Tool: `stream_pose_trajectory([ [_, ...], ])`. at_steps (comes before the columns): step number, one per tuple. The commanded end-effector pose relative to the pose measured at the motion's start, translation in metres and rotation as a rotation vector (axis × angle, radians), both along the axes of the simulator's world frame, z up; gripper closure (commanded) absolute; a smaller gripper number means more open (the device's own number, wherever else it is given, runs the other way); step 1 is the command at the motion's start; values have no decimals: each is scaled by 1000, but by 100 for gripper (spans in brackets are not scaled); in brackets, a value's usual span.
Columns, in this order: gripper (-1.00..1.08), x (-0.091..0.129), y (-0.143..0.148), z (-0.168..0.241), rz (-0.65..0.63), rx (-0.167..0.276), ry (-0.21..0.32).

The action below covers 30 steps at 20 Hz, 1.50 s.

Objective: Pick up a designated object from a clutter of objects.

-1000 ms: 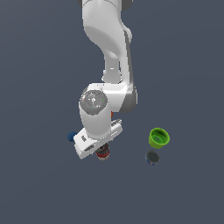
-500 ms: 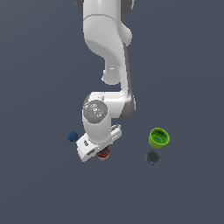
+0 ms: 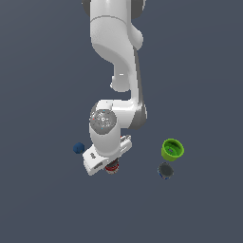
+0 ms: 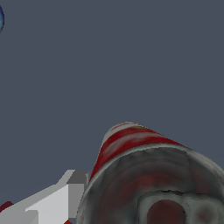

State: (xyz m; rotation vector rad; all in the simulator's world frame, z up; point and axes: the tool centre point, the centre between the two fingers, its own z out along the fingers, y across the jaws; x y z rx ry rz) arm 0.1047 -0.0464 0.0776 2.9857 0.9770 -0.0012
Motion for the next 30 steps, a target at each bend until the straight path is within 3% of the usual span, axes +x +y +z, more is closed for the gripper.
stream_pose_trajectory([
  [1, 108, 0, 1, 0, 1, 0, -1],
  [15, 108, -21, 14, 28, 1, -1, 0],
  [30, 108, -92, 60, 125, 1, -2, 0],
])
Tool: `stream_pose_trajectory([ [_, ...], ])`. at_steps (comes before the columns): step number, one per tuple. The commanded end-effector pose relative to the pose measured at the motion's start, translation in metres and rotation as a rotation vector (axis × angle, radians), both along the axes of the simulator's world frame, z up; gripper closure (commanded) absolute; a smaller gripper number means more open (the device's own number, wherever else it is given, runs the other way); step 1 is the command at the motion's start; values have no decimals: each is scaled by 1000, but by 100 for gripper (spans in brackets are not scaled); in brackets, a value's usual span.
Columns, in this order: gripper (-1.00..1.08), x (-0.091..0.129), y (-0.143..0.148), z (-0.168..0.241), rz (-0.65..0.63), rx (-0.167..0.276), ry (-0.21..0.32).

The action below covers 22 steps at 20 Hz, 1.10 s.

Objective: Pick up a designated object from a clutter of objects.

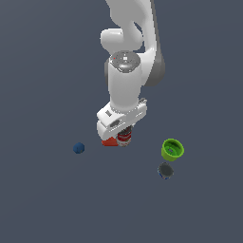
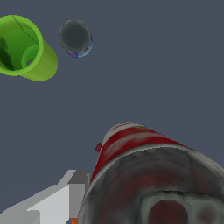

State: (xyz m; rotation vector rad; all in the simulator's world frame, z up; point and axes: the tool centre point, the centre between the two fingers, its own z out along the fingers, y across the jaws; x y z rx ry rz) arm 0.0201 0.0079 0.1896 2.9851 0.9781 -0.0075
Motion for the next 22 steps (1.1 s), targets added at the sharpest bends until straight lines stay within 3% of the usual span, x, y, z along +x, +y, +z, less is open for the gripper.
stream_pose_trajectory([
  [1, 108, -12, 9, 20, 0, -1, -4],
  [14, 108, -81, 55, 119, 0, -1, -4],
  [22, 108, -112, 78, 167, 1, 1, -4],
])
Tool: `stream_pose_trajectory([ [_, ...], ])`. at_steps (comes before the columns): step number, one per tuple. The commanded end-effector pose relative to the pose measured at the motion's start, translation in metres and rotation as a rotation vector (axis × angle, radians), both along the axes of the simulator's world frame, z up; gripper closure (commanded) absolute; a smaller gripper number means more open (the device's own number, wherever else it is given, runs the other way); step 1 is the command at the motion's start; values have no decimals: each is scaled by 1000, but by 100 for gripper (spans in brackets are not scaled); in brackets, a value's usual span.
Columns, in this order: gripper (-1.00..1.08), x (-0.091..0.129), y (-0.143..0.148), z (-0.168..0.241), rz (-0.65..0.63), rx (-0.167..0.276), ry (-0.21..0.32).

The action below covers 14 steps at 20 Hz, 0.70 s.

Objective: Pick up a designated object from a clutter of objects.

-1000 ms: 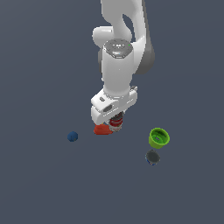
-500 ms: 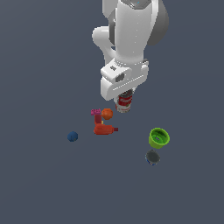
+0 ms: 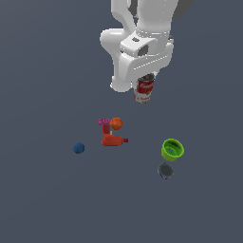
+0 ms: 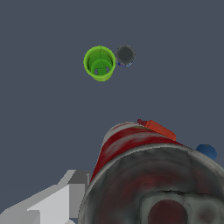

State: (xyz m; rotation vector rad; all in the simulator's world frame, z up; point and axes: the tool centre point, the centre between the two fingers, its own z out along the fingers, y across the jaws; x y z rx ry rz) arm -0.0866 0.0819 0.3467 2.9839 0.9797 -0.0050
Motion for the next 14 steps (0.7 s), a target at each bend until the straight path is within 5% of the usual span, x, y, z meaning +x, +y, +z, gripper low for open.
stream_pose_trajectory([
  [1, 108, -8, 6, 14, -1, 1, -3],
  [14, 108, -16, 13, 31, -1, 2, -3],
])
